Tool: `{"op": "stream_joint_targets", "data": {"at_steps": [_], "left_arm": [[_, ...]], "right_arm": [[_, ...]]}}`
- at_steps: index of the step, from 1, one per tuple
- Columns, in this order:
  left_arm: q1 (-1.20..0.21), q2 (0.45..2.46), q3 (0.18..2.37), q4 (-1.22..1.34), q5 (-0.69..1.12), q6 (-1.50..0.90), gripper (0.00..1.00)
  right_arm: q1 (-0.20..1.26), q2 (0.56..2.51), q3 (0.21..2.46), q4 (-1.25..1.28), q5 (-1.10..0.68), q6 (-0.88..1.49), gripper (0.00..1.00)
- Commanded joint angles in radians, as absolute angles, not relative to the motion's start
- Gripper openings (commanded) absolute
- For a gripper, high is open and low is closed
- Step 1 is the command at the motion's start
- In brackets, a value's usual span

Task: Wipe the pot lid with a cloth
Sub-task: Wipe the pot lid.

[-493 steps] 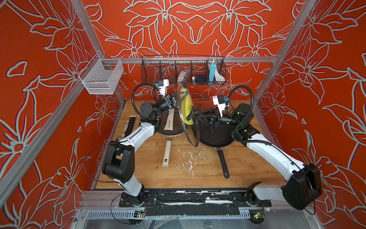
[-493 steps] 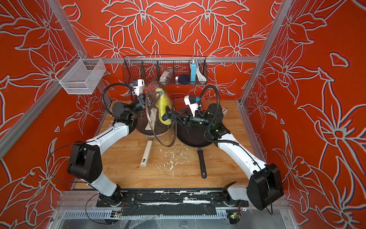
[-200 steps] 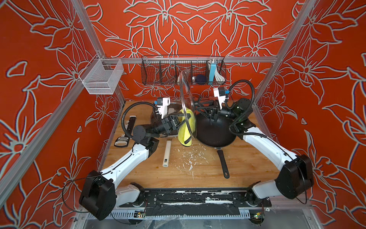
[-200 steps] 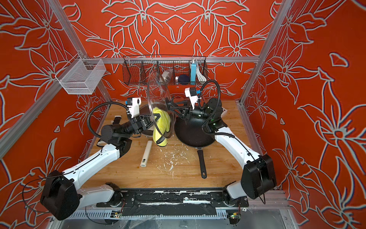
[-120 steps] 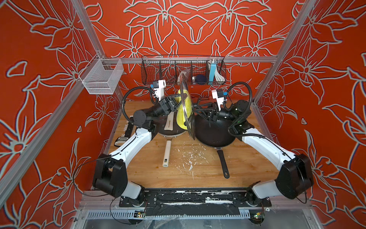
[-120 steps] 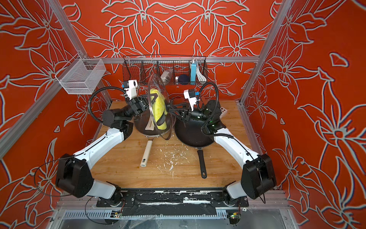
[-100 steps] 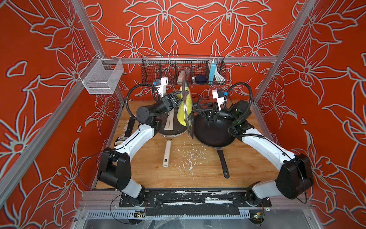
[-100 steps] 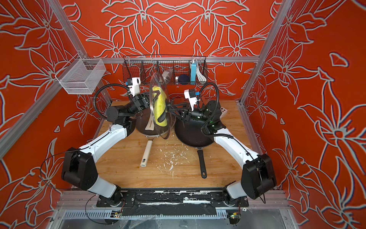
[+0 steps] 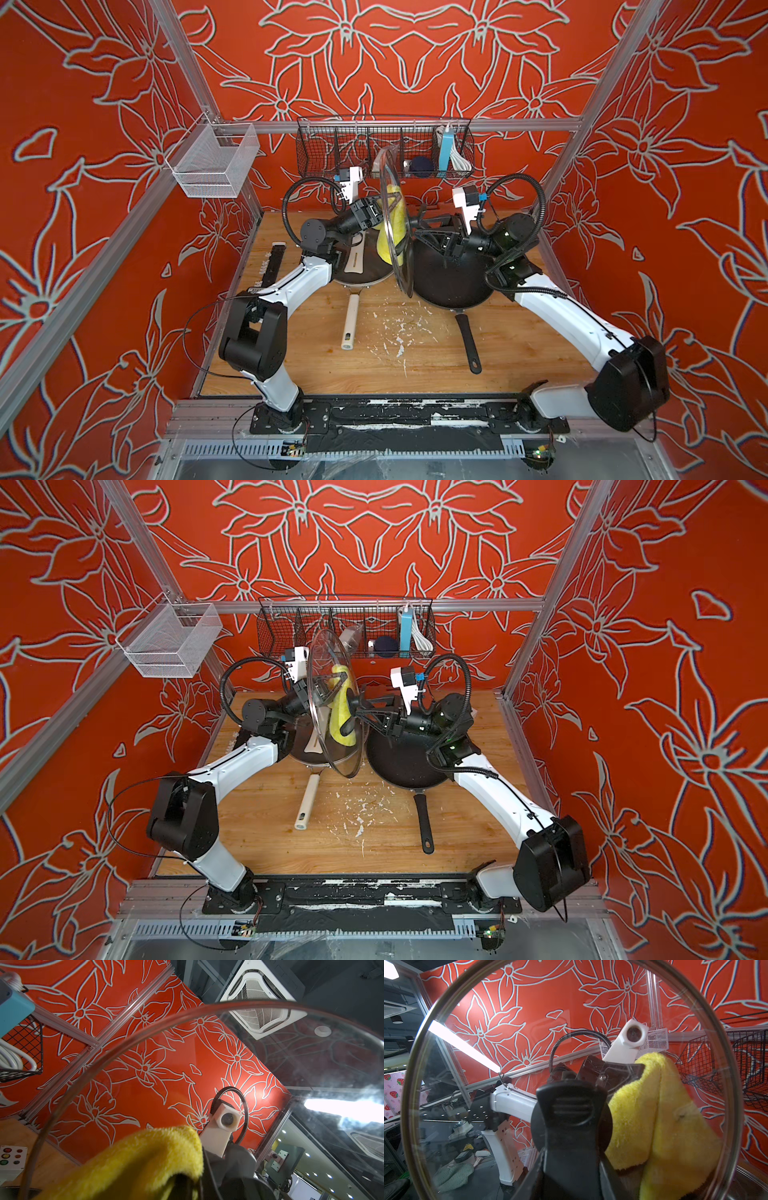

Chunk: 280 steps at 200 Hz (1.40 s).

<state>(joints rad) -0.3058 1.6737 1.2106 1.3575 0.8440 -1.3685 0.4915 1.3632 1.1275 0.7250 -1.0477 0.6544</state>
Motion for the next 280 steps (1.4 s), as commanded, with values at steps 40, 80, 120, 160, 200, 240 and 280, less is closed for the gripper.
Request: {"op": "stream_joint_targets", "data": {"at_steps": [40, 80, 120, 160, 200, 240, 280], "left_arm": [[-0.372, 1.749, 1.204, 1.390, 0.873, -1.351, 0.00], [-0.368, 1.709, 1.171, 1.276, 0.883, -1.257, 0.00], [-0.341, 1.611, 1.124, 1.076, 0.879, -1.124, 0.00], [-0.284, 1.466, 1.081, 0.803, 0.853, -0.949, 0.00], [-0.269, 1.319, 1.160, 0.384, 0.814, -0.671, 0.00], [-0.240, 1.191, 1.180, 0.095, 0.696, -0.501, 0.00], [-0.236, 1.159, 1.296, -0.223, 0.672, -0.330, 0.00]], "right_arm": [[0.516, 1.301, 1.282, 0.787, -1.057, 0.629, 0.00], [0.511, 1.211, 1.383, 0.269, -0.959, 0.301, 0.00], [0.461, 1.138, 1.435, -0.038, -0.883, 0.131, 0.00], [0.406, 1.117, 1.500, -0.318, -0.805, -0.012, 0.00], [0.385, 1.156, 1.599, -0.632, -0.683, -0.173, 0.00], [0.385, 1.175, 1.599, -0.821, -0.481, -0.316, 0.00], [0.385, 1.104, 1.491, -0.880, -0.444, -0.525, 0.00]]}}
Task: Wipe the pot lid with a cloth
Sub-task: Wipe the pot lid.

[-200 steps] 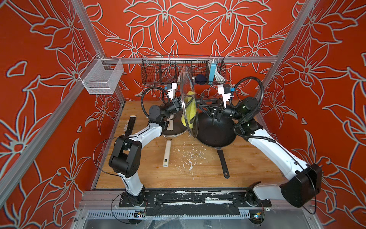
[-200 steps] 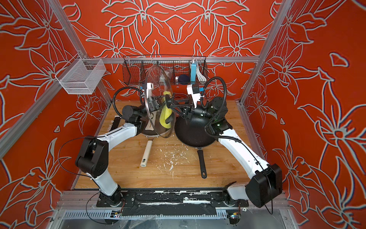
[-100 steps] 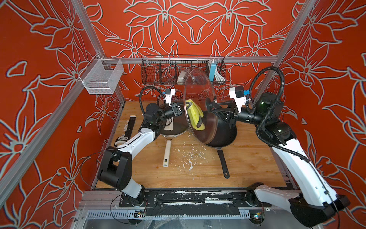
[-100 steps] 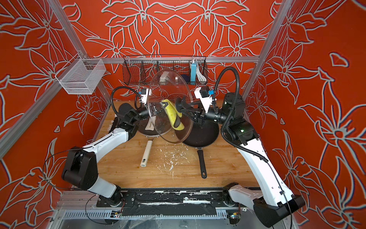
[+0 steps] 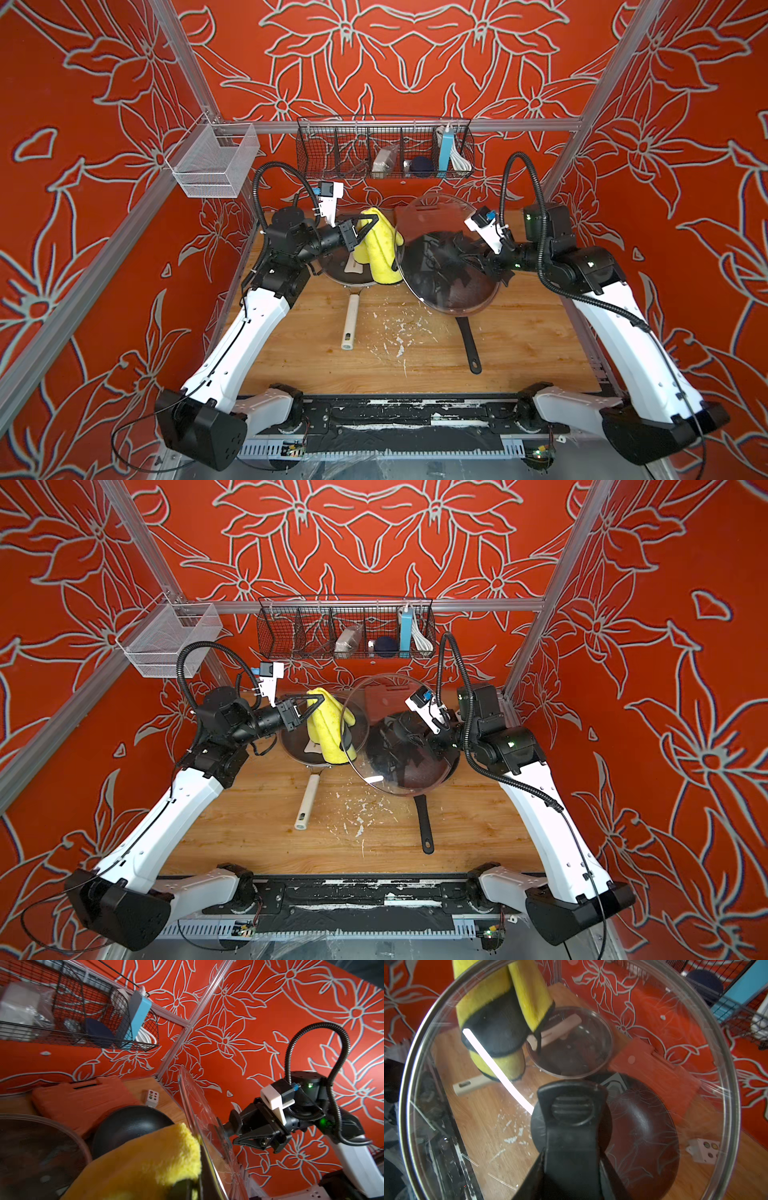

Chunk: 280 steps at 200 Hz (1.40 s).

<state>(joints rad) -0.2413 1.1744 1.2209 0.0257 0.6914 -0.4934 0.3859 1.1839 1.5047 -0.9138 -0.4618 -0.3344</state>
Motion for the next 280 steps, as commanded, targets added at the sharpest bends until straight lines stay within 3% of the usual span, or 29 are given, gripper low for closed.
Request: {"op": "stream_joint_targets", "data": {"at_steps": [1, 93, 224, 280], "left_arm": [[-0.236, 1.159, 1.299, -0.228, 0.674, -0.326, 0.00], [-0.243, 1.200, 1.400, -0.263, 0.880, -0.363, 0.00], [-0.401, 1.474, 1.605, -0.570, 0.854, -0.167, 0.00], [-0.451, 1.605, 1.637, -0.523, 0.894, -0.193, 0.00]], "right_arm": [[0.386, 1.103, 1.489, -0.883, -0.445, -0.530, 0.00], [0.427, 1.121, 1.416, -0.895, -0.511, -0.608, 0.00], [0.592, 1.216, 1.348, -0.860, -0.442, -0.635, 0.00], [0.630, 1.209, 1.322, -0.813, -0.474, -0.632, 0.00]]}}
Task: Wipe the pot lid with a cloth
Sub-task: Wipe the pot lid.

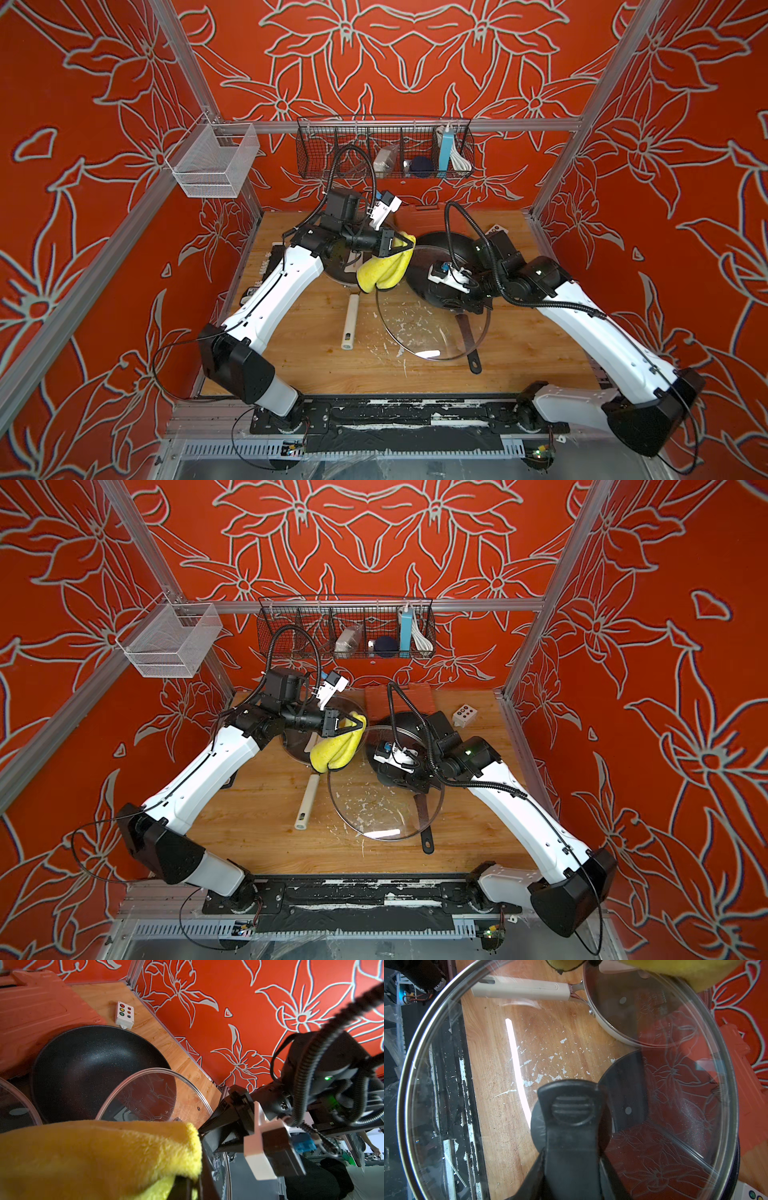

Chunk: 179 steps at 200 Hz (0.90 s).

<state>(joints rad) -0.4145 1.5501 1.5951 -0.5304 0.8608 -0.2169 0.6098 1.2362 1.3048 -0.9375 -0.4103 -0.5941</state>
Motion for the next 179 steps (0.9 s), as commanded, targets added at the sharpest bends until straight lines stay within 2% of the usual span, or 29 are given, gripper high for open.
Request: {"op": "stream_joint_targets", "data": {"at_steps": [1, 179], "left_arm": [[-0.452, 1.609, 1.638, -0.524, 0.894, -0.193, 0.00], [-0.651, 2.018, 1.938, -0.645, 0.958, -0.133, 0.00]], "right_arm": [[0.630, 1.210, 1.321, -0.813, -0.473, -0.633, 0.00], [0.689, 1.192, 1.333, -0.807, -0.519, -0.667, 0.00]]}}
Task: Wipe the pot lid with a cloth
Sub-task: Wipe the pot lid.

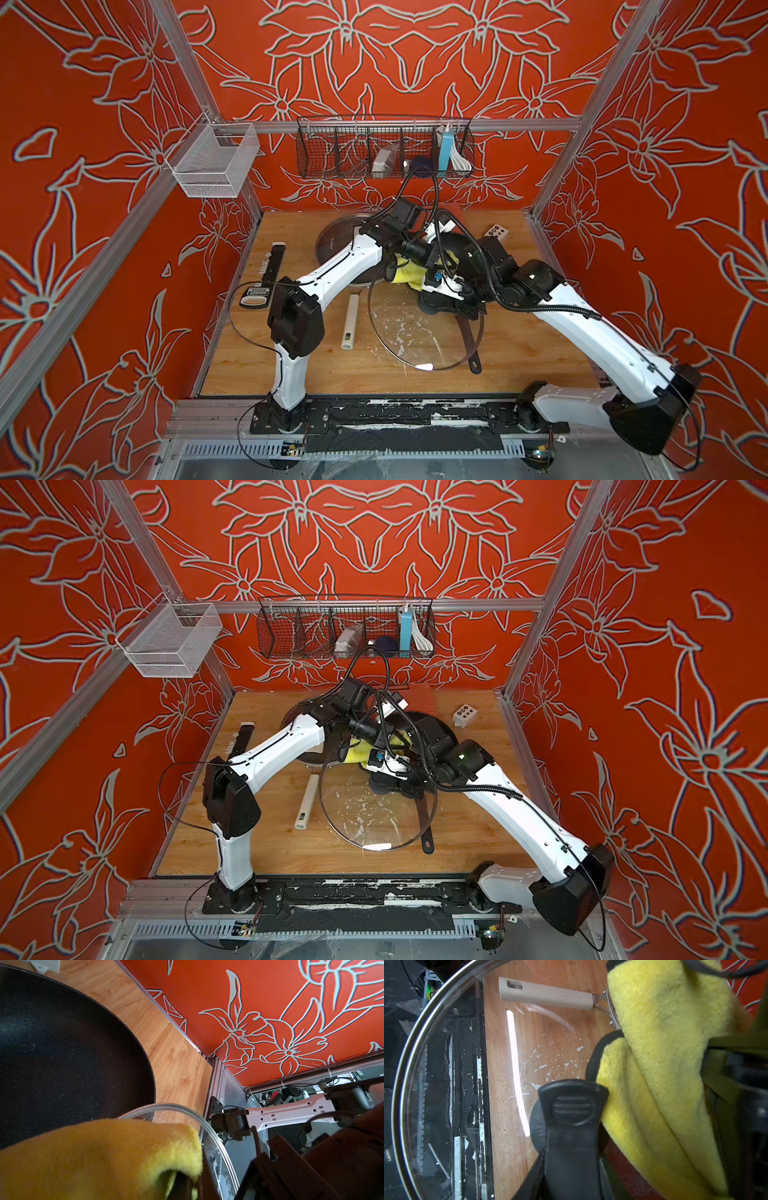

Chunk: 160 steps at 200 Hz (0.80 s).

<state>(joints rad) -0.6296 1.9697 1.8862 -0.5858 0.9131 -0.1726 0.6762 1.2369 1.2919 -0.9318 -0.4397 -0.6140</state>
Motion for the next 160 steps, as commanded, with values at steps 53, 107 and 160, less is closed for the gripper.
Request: {"op": "stream_joint_targets", "data": {"at_steps": [53, 107, 160], "left_arm": [[-0.681, 2.122, 2.079, -0.758, 1.071, -0.086, 0.00], [-0.692, 2.112, 2.082, -0.779, 1.000, -0.061, 0.00], [-0.636, 1.984, 1.956, -0.704, 0.925, -0.093, 0.00]], "right_arm": [[0.698, 1.192, 1.331, -0.810, -0.522, -0.678, 0.00], [0.699, 1.178, 1.330, -0.819, -0.504, -0.682, 0.00], [0.698, 1.163, 1.322, -0.832, -0.450, -0.684, 0.00]]}}
